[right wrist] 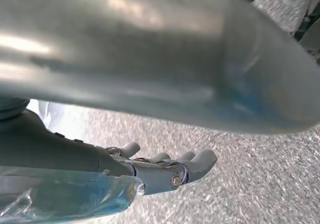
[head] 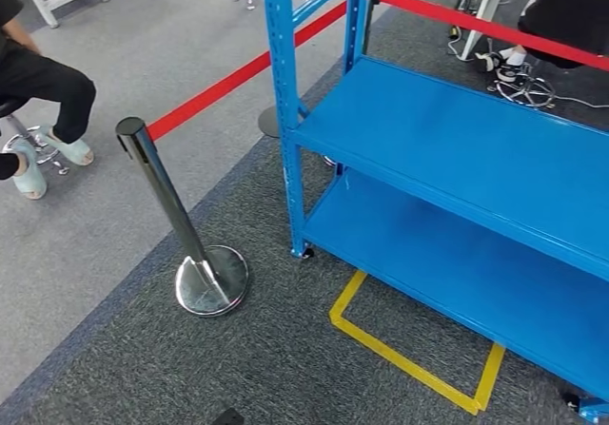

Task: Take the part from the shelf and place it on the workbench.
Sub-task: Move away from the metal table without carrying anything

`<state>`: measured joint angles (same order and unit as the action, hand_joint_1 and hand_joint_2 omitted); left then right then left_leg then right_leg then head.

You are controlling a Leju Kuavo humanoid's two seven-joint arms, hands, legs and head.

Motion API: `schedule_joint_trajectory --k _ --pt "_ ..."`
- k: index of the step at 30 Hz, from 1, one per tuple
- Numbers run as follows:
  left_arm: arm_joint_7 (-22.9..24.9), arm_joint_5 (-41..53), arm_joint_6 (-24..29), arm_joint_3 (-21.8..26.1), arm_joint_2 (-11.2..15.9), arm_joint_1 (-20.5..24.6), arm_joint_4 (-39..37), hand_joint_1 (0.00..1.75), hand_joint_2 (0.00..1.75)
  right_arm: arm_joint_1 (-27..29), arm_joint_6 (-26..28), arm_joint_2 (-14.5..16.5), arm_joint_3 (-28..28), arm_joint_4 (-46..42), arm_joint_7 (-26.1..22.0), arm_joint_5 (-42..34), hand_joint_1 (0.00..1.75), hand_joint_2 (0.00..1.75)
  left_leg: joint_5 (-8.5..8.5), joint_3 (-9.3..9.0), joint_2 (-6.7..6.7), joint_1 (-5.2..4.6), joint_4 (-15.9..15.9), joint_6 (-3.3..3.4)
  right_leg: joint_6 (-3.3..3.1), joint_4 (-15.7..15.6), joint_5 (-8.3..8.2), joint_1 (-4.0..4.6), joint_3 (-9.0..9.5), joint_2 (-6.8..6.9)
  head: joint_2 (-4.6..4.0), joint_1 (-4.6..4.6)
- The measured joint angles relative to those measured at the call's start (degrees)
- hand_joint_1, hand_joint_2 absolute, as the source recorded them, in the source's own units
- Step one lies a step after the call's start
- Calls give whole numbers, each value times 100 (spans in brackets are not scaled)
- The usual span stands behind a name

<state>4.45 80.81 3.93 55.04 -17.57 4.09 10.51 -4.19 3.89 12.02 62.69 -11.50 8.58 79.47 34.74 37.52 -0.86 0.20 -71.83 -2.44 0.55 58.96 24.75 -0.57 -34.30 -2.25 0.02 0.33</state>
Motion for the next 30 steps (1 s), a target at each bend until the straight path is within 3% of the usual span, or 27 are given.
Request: schedule_joint_trajectory --k 1,2,3,5,7,9,11,13,15,16,17,18,20,22,24,26,28,30 --pt "3 7 4 0 8 -6 0 0 0 7 -1 0 0 0 4 1 0 0 -78 66 18 0 -49 4 0 0 0 -2 3 -90 0 1" --pt "6 21 8 0 15 -8 0 0 0 15 -1 0 1 0 8 3 0 0 -252 36 45 4 100 10 5 1 -1 -8 6 -180 0 1" --pt "7 38 10 0 18 -7 0 0 0 19 -2 0 1 0 12 7 0 0 -474 -79 107 13 401 14 15 1 -4 -16 10 -268 0 0" --pt "12 66 15 0 19 -4 0 0 0 10 -2 0 2 0 15 14 0 0 -789 -359 387 53 1080 22 65 22 -6 -14 -12 -434 1 -10" --pt "19 75 22 0 18 6 0 0 0 12 -2 0 1 0 15 17 0 0 -831 -490 556 70 1394 69 139 20 -17 -15 -56 -565 1 -18" --pt "22 79 26 0 14 16 1 0 0 47 -2 0 -1 0 16 18 0 0 -827 -512 450 65 1430 161 212 -4 -28 -37 -97 -642 0 -14" --pt "22 80 30 0 4 18 1 0 0 65 -2 0 0 0 19 19 0 0 -837 -526 309 65 1449 249 256 200 113 -22 -209 -396 0 16" --pt "28 80 34 0 -2 4 1 0 0 37 -2 0 0 0 25 20 0 0 -826 -538 145 40 1455 302 270 850 477 1 -514 -3 0 44" --pt "43 81 47 0 3 -15 1 0 0 18 -3 0 -1 0 31 21 0 0 -808 -549 -34 14 1455 320 278 1519 756 0 -831 151 0 46" --pt "50 81 58 0 6 -17 1 0 0 23 -4 0 -1 0 37 22 0 0 -796 -558 -115 9 1454 322 279 1614 749 0 -867 176 0 46" --pt "56 83 71 0 7 -15 1 0 0 33 -4 0 -1 0 42 24 0 0 -782 -573 -189 7 1454 316 275 1485 637 0 -784 200 0 47" --pt "60 85 83 0 6 -12 1 0 0 40 -4 0 -1 0 45 25 0 0 -763 -597 -257 6 1454 305 268 1162 457 1 -597 256 0 48" --pt "66 87 97 0 2 -12 1 0 0 29 -4 0 -1 0 50 27 0 0 -712 -657 -379 -19 1447 254 233 406 174 23 -168 529 0 45" --pt "66 86 98 0 3 -8 2 0 0 10 -4 0 -1 0 51 28 0 0 -677 -706 -481 -49 1445 193 179 88 106 51 8 659 0 32" --pt "67 84 99 0 4 3 2 0 87 12 -4 0 -1 0 51 28 0 0 -659 -741 -584 -44 1463 134 113 79 93 56 -3 509 0 25" --pt "67 81 105 0 3 10 2 0 175 19 12 0 -3 0 66 63 0 0 -536 -705 -431 -21 1337 63 49 50 69 32 -1 383 0 11" --pt "88 80 143 0 3 11 2 0 175 15 79 0 -30 0 123 142 0 0 -226 -441 -114 -6 782 15 0 33 52 6 2 272 0 -16" --pt "131 81 215 0 11 2 1 0 175 10 169 -1 -67 0 217 188 0 0 37 -54 11 -5 86 2 -23 33 51 4 -1 166 0 -27"
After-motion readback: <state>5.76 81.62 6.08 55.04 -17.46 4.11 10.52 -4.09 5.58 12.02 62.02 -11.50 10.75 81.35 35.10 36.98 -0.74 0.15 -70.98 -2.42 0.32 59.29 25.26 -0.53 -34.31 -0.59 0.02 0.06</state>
